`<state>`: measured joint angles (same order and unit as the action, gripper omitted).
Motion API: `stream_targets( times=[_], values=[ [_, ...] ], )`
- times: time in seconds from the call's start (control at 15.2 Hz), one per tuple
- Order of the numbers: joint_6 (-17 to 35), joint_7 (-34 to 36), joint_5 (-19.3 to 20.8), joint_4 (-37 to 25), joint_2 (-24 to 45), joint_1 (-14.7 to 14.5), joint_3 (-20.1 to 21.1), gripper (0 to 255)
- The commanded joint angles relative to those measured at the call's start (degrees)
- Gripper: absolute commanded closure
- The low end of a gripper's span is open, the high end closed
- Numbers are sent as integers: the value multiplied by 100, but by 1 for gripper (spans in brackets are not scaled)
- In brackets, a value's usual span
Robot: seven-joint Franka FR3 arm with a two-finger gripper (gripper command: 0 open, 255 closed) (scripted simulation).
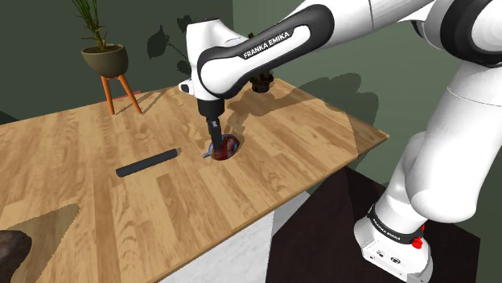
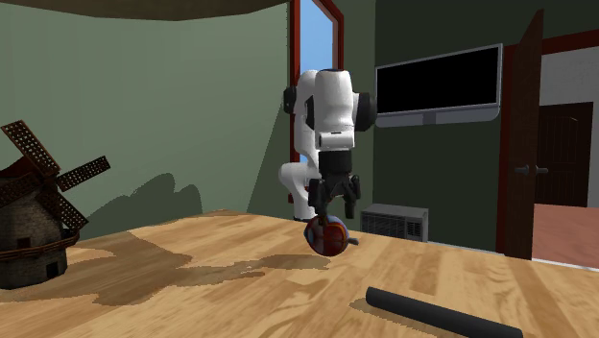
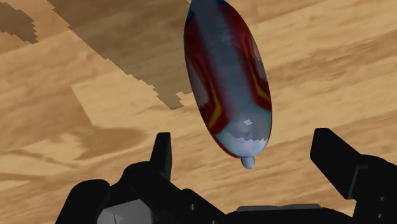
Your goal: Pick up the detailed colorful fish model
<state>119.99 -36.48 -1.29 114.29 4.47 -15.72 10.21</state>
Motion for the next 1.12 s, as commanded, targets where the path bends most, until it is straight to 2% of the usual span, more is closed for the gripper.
stream_targets(
  times=[0.0,0.26,0.33,0.86,1.06],
  values=[
    [158,-7,7,109,48,-3,2,0],
    [345,-1,21,218,127,-6,1,0],
    [356,-6,21,225,132,-4,-1,255],
    [369,-5,21,237,132,-4,0,255],
    [200,-6,10,135,64,-3,3,255]
  ],
)
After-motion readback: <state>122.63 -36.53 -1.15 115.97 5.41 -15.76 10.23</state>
